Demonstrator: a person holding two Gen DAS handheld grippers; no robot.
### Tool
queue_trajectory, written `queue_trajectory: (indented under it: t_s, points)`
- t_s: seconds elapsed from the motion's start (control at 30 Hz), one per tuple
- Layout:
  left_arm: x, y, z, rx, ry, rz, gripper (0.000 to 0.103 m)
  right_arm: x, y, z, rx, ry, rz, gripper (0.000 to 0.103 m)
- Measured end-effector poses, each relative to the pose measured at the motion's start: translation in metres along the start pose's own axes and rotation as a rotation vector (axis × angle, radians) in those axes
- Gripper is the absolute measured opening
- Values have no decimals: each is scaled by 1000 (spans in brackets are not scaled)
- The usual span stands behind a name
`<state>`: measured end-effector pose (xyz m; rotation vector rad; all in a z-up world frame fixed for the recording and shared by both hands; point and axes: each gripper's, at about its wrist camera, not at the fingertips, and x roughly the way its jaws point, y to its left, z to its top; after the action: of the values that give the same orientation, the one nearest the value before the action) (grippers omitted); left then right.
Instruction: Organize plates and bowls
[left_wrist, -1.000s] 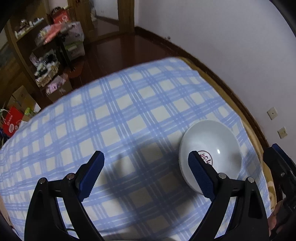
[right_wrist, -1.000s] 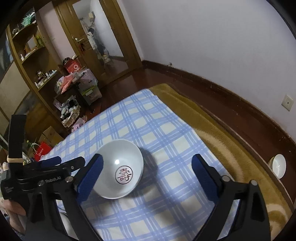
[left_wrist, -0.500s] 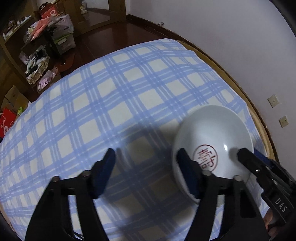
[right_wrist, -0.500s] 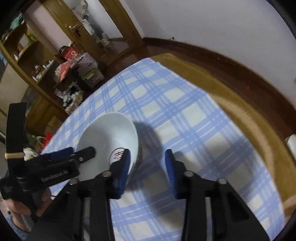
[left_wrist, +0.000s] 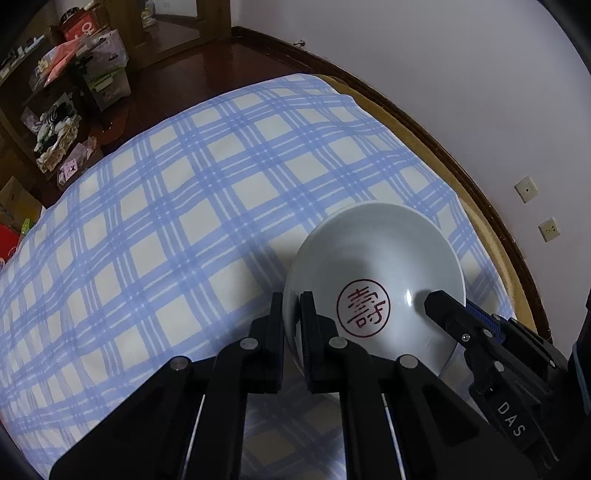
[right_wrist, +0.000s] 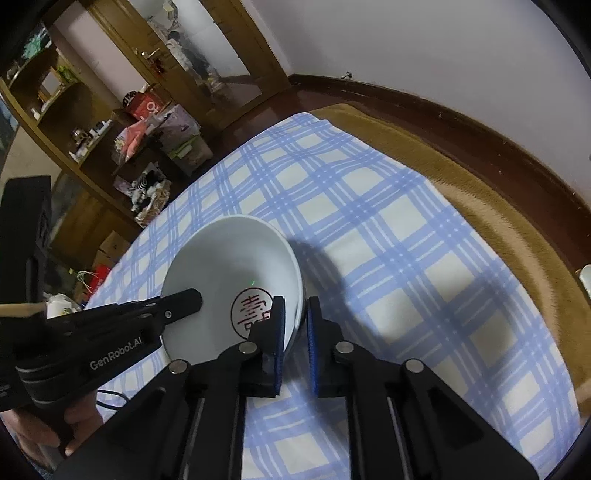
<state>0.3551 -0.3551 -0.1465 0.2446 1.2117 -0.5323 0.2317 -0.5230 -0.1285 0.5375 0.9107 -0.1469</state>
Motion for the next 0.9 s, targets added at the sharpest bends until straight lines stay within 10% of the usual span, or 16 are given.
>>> queue_trajectory:
  t_s: [0.9]
  points:
    - [-182,82,-107,-139,-124,65,8,-110,145,-61,-237,-70,114,11]
